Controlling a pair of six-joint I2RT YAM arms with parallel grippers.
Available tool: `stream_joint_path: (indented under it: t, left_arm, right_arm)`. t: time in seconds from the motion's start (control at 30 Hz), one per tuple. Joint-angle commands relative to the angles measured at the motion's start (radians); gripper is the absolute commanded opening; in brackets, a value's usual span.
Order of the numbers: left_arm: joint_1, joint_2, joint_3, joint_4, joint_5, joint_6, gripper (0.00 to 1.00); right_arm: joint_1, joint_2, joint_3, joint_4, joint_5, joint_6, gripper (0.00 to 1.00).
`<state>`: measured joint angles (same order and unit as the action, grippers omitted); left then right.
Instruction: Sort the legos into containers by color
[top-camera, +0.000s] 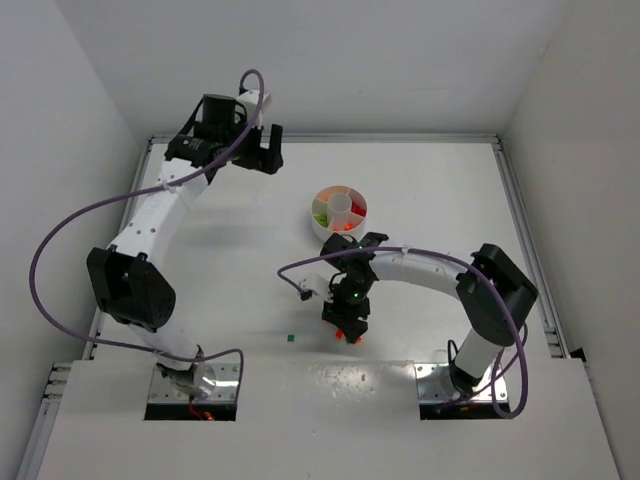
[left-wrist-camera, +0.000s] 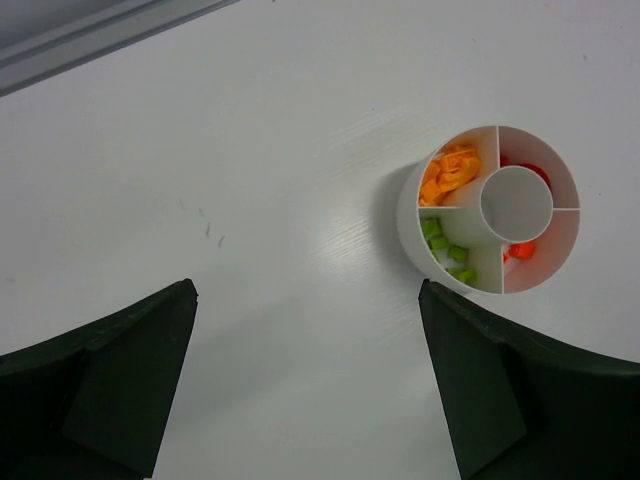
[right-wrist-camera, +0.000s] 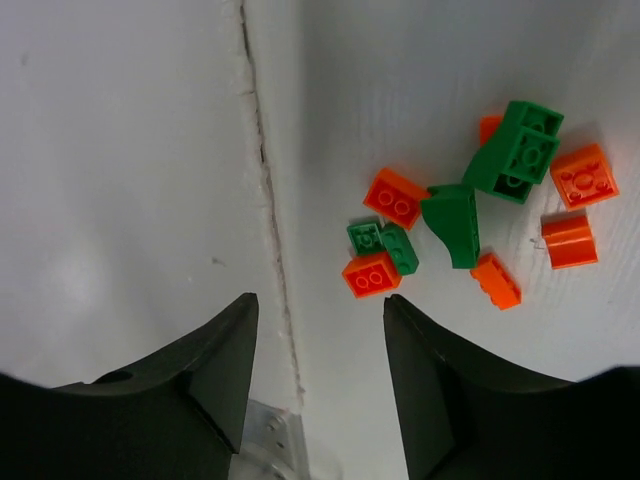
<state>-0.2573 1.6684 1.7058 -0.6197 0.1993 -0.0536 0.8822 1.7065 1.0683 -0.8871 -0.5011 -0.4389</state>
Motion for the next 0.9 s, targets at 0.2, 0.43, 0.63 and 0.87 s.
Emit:
stream_joint_path:
  t: [0.2,0.43,0.63,0.87]
  left_arm:
    - [0.069,-0.177,-0.11,0.026,-0.04,-0.006,1.0]
    - [0.108,-0.213,-0.153,0.026,-0.031,-0.006,1.0]
    - [0.127,-0.274,-0.218,0.037,-0.041,0.003,1.0]
    - [0.136,-0.274,-0.227,0.046,-0.041,0.003,1.0]
  right_arm:
    - [0.012,-0.113,-0.131,0.251,0.208,0.35,0.52]
    - [0.012,-0.05,-0.113,0.249,0.224,0.39,0.47]
    - [0.041,-0.027,-0.102,0.228,0.223,0.39,0.47]
    - [0.087,-0.018,-0.093,0.209,0.271,0.379,0.47]
